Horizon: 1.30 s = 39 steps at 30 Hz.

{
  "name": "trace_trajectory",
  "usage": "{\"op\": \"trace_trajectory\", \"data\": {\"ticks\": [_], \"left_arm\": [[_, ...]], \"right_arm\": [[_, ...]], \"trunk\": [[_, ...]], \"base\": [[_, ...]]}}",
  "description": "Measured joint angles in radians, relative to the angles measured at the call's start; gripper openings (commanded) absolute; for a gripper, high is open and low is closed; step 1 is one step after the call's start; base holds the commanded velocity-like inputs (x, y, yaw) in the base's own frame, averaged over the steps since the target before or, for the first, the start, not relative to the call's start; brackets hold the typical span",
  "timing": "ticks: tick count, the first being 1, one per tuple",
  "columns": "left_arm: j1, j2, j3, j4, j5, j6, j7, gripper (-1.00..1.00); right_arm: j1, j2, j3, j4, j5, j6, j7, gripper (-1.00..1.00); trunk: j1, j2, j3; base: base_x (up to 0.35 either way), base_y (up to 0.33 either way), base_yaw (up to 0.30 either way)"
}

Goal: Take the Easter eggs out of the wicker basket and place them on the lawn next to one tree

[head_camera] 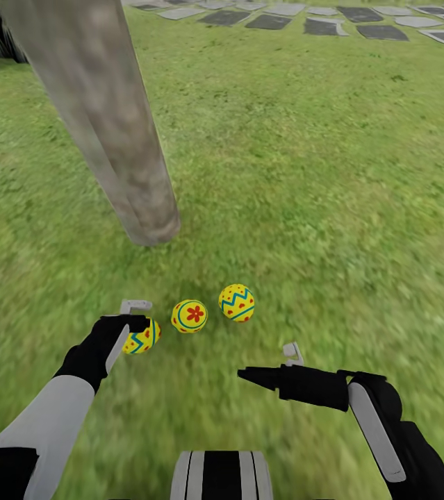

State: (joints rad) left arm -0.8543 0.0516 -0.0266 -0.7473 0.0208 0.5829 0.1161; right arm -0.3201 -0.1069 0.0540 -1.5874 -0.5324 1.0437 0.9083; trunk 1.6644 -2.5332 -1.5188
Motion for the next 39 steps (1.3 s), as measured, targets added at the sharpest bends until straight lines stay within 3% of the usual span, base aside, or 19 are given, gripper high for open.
{"op": "trace_trajectory", "data": {"ticks": [17,25,39], "left_arm": [[-0.001,0.002,0.002,0.002,0.003,0.018,-0.007,1.0],[0.0,0.002,0.003,-0.001,0.003,0.022,-0.007,1.0],[0.0,0.002,0.003,-0.005,0.005,0.027,-0.006,1.0]], "right_arm": [[0.007,0.005,-0.017,0.001,0.001,0.0,0.0,1.0],[0.01,0.012,-0.06,0.001,-0.001,0.0,-0.004,1.0],[0.01,0.013,-0.066,0.001,-0.001,0.0,-0.004,1.0]], "trunk": [[-0.007,0.004,0.066],[-0.011,0.006,0.097],[-0.017,0.009,0.151]], "base": [[-0.041,0.0,0.0],[-0.092,0.0,0.0],[-0.107,0.0,0.0]]}}
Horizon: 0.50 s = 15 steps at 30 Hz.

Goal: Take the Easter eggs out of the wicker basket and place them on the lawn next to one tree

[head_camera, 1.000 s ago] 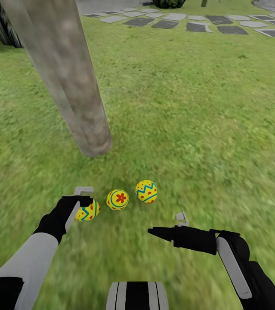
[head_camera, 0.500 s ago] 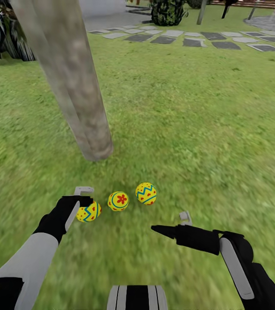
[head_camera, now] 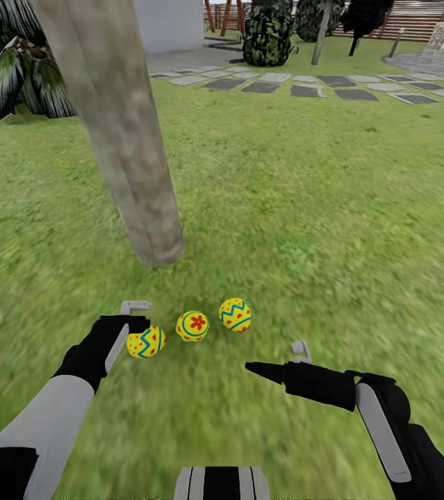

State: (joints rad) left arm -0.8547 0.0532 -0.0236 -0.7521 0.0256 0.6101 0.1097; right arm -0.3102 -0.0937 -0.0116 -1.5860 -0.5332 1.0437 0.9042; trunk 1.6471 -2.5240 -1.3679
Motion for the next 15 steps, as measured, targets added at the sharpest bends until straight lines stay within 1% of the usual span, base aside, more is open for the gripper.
{"op": "trace_trajectory", "data": {"ticks": [10,15], "left_arm": [[0.0,0.0,0.0,-0.001,-0.005,0.0,0.004,1.0],[0.0,0.0,0.0,-0.001,-0.005,0.001,0.004,1.0]], "right_arm": [[-0.002,-0.002,-0.002,0.0,0.0,0.0,0.0,1.0],[-0.001,-0.001,-0.003,0.0,0.0,0.0,0.0,1.0]], "trunk": [[-0.005,0.002,0.039],[-0.007,0.004,0.058]], "base": [[-0.036,0.0,0.0],[-0.176,0.0,0.0]]}}
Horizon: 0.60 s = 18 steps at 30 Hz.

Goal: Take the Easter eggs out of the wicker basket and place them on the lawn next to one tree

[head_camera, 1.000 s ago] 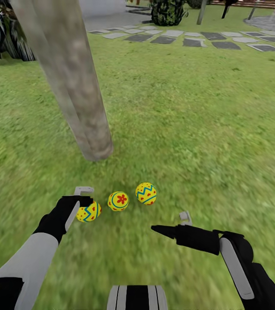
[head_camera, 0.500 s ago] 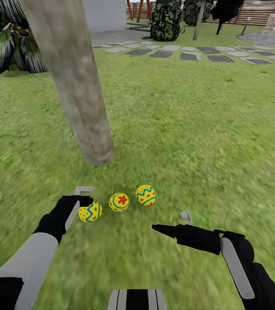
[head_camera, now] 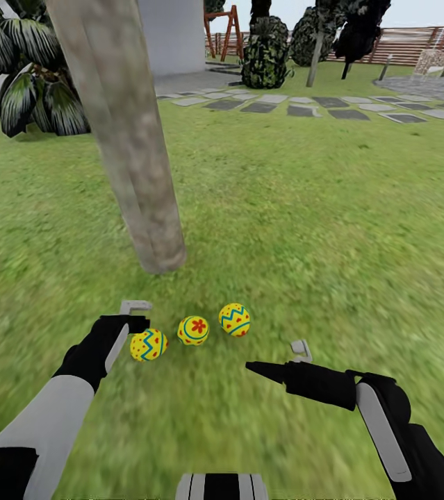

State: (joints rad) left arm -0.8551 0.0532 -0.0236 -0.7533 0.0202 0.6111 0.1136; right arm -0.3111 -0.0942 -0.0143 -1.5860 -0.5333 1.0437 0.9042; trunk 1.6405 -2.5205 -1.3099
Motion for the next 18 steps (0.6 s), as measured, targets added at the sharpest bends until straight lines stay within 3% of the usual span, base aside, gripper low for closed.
{"op": "trace_trajectory", "data": {"ticks": [9,18], "left_arm": [[0.0,0.0,-0.001,0.0,-0.001,0.001,0.0,1.0],[0.0,0.0,-0.002,0.0,-0.001,0.001,0.0,1.0]], "right_arm": [[0.0,0.001,0.0,0.0,0.0,0.0,0.0,1.0],[0.0,0.002,0.0,0.0,0.001,0.0,0.0,1.0]], "trunk": [[-0.004,0.002,0.035],[-0.008,0.004,0.07]], "base": [[-0.131,0.0,0.0],[-0.029,0.0,0.0]]}}
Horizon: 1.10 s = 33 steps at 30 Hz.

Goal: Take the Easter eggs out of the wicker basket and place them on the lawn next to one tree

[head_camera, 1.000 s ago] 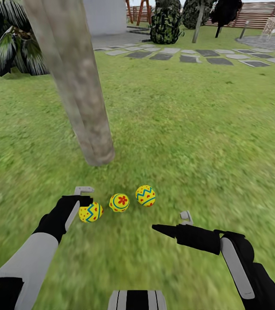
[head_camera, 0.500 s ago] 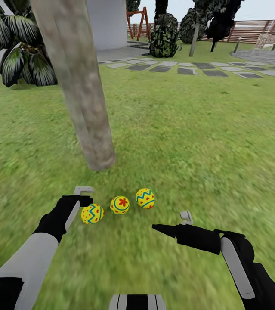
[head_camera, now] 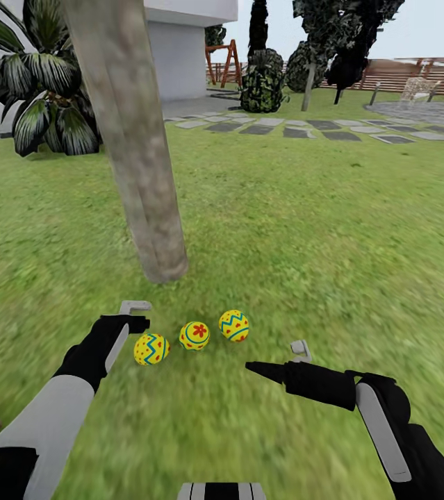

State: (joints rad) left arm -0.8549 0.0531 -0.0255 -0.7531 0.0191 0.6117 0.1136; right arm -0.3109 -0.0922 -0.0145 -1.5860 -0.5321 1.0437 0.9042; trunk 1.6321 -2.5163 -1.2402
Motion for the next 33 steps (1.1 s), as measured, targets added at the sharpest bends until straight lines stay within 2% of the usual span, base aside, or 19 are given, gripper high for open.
{"op": "trace_trajectory", "data": {"ticks": [33], "left_arm": [[0.001,-0.002,-0.001,0.001,-0.004,-0.001,0.002,1.0]], "right_arm": [[-0.001,-0.002,0.0,0.0,0.0,0.0,0.0,1.0]], "trunk": [[-0.015,0.008,0.128]], "base": [[0.0,0.0,0.0]]}}
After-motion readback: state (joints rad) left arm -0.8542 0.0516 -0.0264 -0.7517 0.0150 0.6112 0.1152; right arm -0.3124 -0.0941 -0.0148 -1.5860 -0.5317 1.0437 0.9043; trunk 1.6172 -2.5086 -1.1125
